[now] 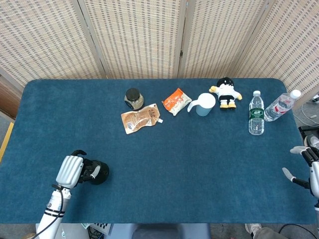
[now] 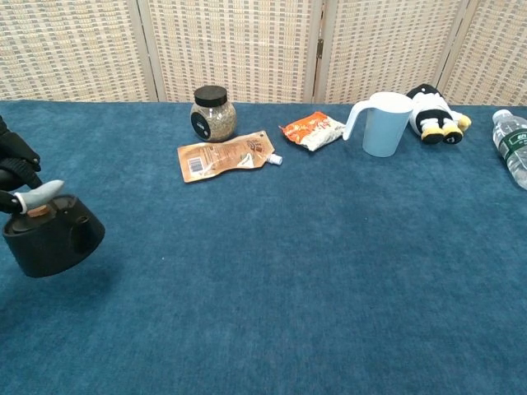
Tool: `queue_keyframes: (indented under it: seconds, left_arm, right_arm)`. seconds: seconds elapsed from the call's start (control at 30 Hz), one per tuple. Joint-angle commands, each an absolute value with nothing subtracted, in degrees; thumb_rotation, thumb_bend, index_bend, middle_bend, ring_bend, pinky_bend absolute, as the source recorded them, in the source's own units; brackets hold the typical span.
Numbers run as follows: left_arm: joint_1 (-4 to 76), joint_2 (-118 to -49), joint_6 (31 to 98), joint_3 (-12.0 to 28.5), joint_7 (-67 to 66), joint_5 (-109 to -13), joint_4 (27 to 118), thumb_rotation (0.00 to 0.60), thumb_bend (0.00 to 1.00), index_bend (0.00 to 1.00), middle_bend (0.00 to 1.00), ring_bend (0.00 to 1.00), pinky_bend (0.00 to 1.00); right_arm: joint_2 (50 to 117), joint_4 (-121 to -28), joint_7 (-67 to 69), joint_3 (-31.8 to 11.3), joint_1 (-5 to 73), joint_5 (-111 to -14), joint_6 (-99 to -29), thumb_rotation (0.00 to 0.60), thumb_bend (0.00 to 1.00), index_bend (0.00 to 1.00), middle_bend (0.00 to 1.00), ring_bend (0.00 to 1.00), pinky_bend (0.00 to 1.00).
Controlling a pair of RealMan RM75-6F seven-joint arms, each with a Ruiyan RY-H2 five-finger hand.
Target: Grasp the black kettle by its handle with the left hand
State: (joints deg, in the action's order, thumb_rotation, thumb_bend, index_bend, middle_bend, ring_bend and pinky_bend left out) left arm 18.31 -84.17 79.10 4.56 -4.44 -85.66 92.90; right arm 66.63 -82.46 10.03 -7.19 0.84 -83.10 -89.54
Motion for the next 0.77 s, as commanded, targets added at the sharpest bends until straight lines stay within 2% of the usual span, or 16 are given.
queue_keyframes:
  seconds: [0.03,0.77]
  left_arm:
    - [18.31,-84.06,79.38,4.46,-4.22,-86.18,92.66,0.600,0.36,1.00,1.00,0.89,0.36]
    - [18.25,-83.77,79.55,4.16,-3.91,-87.19,91.92,0.600,0.38,1.00,1.00,0.88,0.40]
  right_arm:
    - [66.65,-82.47,10.04,-7.16,0.81,-83.08,-89.53,0.600,0.20,0.36,0.33,0.23,0.22]
    - [66.70,-82.72,9.78,-7.14,0.76,-83.12,-89.42,0.600,0.20,0.36,0.33,0.23,0.22]
